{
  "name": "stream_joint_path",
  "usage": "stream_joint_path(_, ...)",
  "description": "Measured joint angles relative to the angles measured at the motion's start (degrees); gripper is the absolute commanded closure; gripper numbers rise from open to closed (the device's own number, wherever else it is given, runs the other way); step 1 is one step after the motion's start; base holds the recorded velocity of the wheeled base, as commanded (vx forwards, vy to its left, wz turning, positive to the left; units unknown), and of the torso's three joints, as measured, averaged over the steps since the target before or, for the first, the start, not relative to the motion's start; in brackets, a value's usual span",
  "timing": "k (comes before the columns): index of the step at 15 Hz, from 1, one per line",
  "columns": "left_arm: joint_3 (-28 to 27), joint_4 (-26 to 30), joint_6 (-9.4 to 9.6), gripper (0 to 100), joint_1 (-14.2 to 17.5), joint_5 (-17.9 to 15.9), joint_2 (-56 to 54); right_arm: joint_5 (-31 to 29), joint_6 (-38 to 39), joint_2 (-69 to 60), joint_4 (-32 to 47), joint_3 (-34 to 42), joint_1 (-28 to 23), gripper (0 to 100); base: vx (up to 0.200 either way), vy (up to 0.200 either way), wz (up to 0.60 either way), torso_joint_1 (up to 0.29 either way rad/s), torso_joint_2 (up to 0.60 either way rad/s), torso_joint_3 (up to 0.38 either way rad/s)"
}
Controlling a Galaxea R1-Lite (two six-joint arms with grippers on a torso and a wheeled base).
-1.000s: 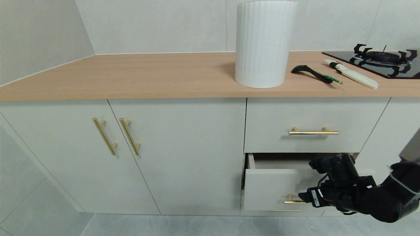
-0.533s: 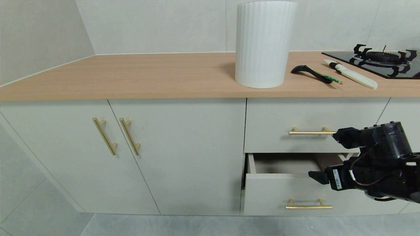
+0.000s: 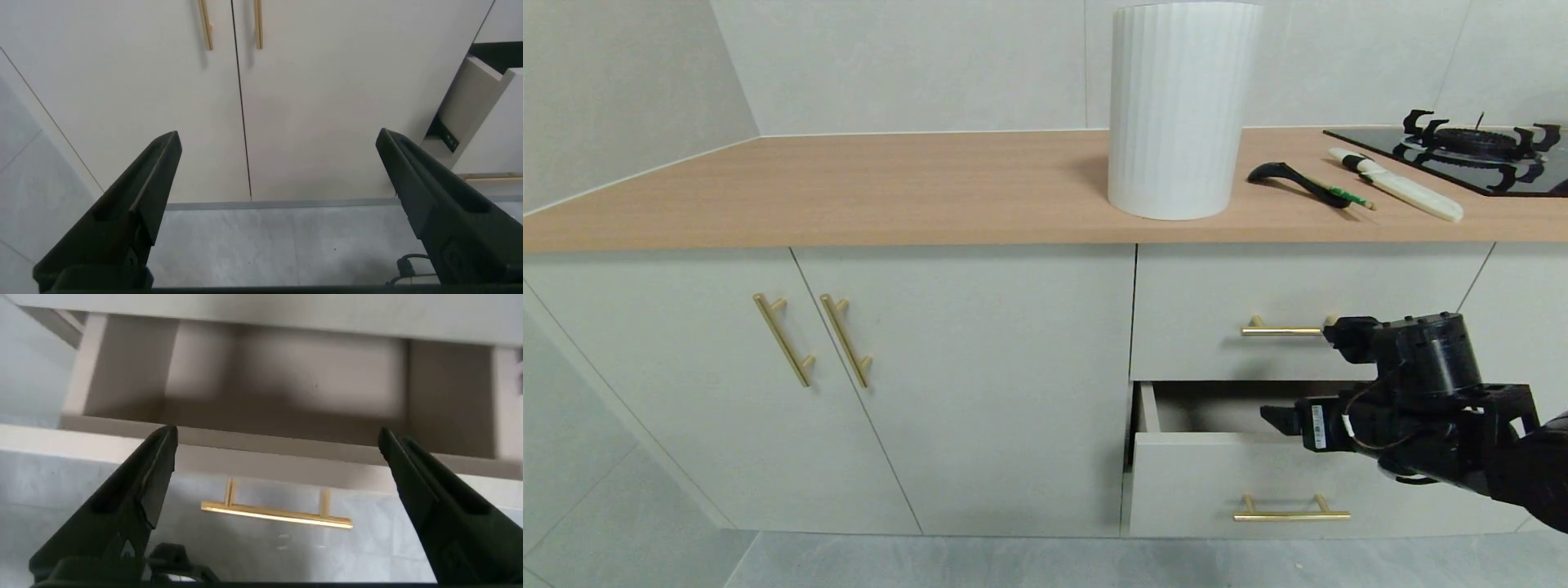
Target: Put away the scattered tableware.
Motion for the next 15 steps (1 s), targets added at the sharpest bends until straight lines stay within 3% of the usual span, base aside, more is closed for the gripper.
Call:
stream_joint_path(5,0.0,0.0,0.0,0,0.0,0.0,0.0,-3.0,2.4,7.5,-8.5,0.1,0.0,0,0.0,0.0,0.0,0.0,0.0,0.0)
stream_joint_path(15,0.0,0.0,0.0,0,0.0,0.0,0.0,-2.3,2.1,10.3,-6.6,0.8,0.0,0,0.0,0.0,0.0,0.0,0.0,0.0)
